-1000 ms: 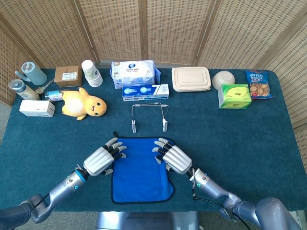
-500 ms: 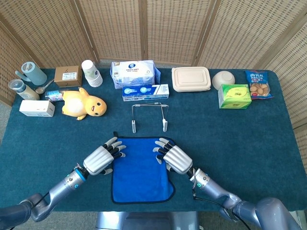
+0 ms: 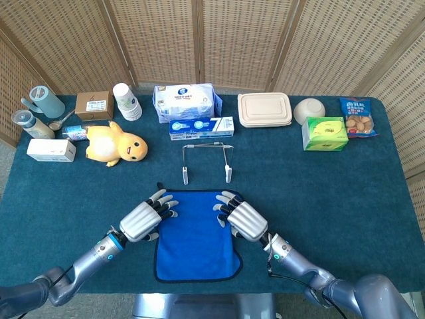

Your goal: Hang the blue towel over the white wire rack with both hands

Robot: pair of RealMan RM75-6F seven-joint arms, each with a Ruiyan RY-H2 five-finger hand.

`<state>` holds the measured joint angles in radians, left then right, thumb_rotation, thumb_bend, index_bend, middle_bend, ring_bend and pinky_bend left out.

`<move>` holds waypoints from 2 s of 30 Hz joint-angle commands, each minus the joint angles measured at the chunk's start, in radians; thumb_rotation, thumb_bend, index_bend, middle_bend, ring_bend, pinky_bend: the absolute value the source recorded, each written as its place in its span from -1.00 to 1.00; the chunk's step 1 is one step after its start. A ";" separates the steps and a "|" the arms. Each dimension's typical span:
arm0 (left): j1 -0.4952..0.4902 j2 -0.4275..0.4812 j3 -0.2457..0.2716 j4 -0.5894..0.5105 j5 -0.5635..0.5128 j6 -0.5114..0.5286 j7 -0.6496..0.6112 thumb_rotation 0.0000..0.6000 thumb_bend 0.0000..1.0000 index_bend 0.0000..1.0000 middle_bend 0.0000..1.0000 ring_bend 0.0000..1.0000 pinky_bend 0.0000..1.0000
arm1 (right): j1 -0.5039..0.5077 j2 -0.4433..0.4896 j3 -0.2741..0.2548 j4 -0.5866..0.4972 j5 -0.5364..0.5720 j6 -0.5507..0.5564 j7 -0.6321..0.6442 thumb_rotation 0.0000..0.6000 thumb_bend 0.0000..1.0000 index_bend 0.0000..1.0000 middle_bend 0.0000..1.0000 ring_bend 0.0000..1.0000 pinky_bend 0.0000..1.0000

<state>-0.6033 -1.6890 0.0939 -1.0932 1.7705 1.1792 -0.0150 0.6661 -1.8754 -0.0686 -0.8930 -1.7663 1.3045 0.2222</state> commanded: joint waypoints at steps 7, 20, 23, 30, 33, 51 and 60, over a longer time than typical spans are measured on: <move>-0.005 -0.021 -0.009 0.004 -0.014 0.000 -0.011 1.00 -0.45 -0.42 -0.63 -0.74 -0.97 | -0.005 0.002 0.000 0.001 0.002 0.004 0.001 1.00 -0.17 0.31 -0.36 -0.68 -0.67; -0.014 -0.047 -0.010 0.015 -0.023 0.001 -0.029 1.00 -0.19 -0.42 -0.62 -0.74 -0.97 | -0.008 0.008 0.005 -0.008 0.005 0.007 -0.001 1.00 -0.16 0.31 -0.35 -0.67 -0.66; -0.018 -0.051 -0.010 0.015 -0.024 -0.002 -0.031 1.00 -0.10 -0.41 -0.61 -0.74 -0.97 | -0.010 0.009 0.006 -0.010 0.006 0.007 -0.001 1.00 -0.17 0.31 -0.35 -0.66 -0.66; -0.023 -0.061 -0.012 0.018 -0.032 -0.007 -0.032 1.00 0.00 -0.41 -0.61 -0.73 -0.97 | -0.013 0.012 0.007 -0.010 0.008 0.009 0.002 1.00 -0.17 0.31 -0.34 -0.66 -0.66; -0.025 -0.063 -0.013 0.018 -0.036 -0.009 -0.033 1.00 0.10 -0.41 -0.61 -0.73 -0.97 | -0.012 0.011 0.009 -0.009 0.008 0.011 0.003 1.00 -0.17 0.31 -0.34 -0.66 -0.66; -0.030 -0.067 -0.012 0.015 -0.048 -0.012 -0.041 1.00 0.18 -0.33 -0.60 -0.73 -0.96 | -0.012 0.011 0.014 -0.007 0.011 0.011 0.005 1.00 -0.16 0.31 -0.34 -0.64 -0.65; -0.034 -0.063 -0.011 0.013 -0.053 -0.018 -0.045 1.00 0.16 -0.37 -0.62 -0.73 -0.96 | -0.014 0.013 0.015 -0.006 0.013 0.010 0.009 1.00 -0.16 0.31 -0.33 -0.64 -0.65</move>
<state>-0.6376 -1.7527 0.0832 -1.0800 1.7184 1.1604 -0.0600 0.6523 -1.8621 -0.0542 -0.8985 -1.7538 1.3141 0.2311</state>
